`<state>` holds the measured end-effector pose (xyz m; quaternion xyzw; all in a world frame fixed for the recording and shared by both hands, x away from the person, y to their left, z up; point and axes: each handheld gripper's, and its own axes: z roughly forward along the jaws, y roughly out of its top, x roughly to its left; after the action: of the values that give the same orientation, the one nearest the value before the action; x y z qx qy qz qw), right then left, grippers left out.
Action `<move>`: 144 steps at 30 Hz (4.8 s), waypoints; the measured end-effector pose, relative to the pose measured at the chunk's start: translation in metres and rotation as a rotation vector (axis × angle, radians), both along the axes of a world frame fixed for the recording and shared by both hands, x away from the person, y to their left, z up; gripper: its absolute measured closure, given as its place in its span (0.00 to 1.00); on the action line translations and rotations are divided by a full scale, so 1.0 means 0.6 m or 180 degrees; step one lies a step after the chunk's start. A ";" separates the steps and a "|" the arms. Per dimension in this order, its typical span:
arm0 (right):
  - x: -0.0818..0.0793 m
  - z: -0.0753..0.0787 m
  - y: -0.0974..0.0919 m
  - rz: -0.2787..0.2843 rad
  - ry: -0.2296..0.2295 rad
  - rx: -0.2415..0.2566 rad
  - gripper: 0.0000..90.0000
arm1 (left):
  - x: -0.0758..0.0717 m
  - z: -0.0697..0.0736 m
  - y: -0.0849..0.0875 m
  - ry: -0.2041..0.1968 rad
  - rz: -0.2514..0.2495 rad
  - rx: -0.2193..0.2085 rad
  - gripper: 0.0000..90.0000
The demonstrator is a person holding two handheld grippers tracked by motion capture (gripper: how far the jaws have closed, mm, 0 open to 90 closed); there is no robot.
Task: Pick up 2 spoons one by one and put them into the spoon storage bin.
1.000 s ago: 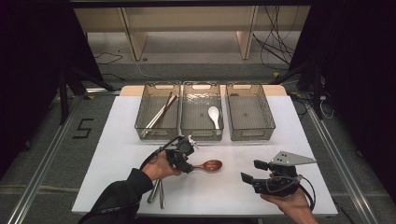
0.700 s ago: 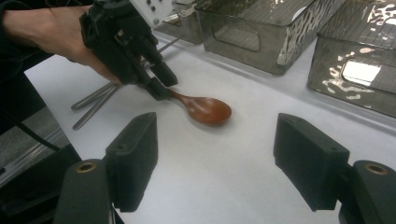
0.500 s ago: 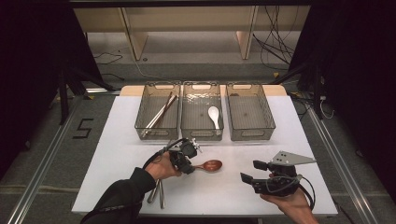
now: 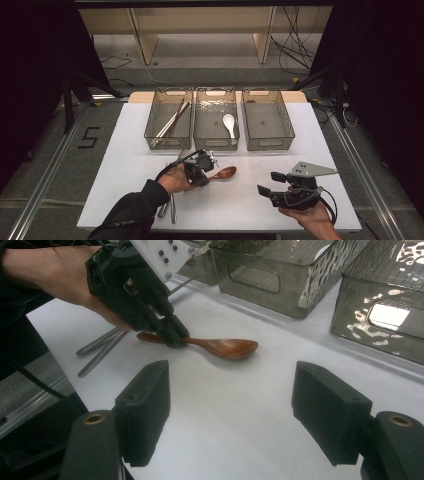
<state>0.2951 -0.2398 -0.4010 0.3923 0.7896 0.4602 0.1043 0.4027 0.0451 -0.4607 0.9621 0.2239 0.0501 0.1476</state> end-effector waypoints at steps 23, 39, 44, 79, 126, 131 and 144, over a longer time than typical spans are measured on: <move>0.001 0.000 -0.002 -0.0003 0.0014 0.0002 0.37 | 0.013 0.015 0.030 0.0068 0.0207 -0.0213 0.89; 0.001 0.000 -0.002 -0.0005 0.0021 0.0007 0.37 | 0.011 0.036 0.034 0.0057 0.0277 -0.0345 0.89; 0.001 0.000 -0.003 -0.0008 0.0024 0.0009 0.37 | 0.013 0.074 0.042 0.0007 0.0304 -0.0582 0.89; 0.003 -0.003 0.002 0.0020 0.0053 0.0041 0.36 | 0.177 0.174 0.052 -0.0381 0.1364 -0.1329 0.90; 0.003 -0.005 0.003 0.0056 0.0090 0.0039 0.34 | 0.226 0.143 0.030 -0.0455 0.1609 -0.1429 0.48; 0.003 -0.006 0.005 0.0061 0.0086 0.0029 0.34 | 0.218 0.154 0.034 -0.0431 0.1547 -0.1451 0.45; 0.004 -0.007 0.005 0.0055 0.0091 0.0025 0.34 | 0.192 0.170 0.077 -0.0422 0.1552 -0.1348 0.41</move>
<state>0.2972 -0.2367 -0.4053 0.3923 0.7926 0.4585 0.0875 0.5179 0.0914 -0.3588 0.8228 0.4429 0.0989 0.3422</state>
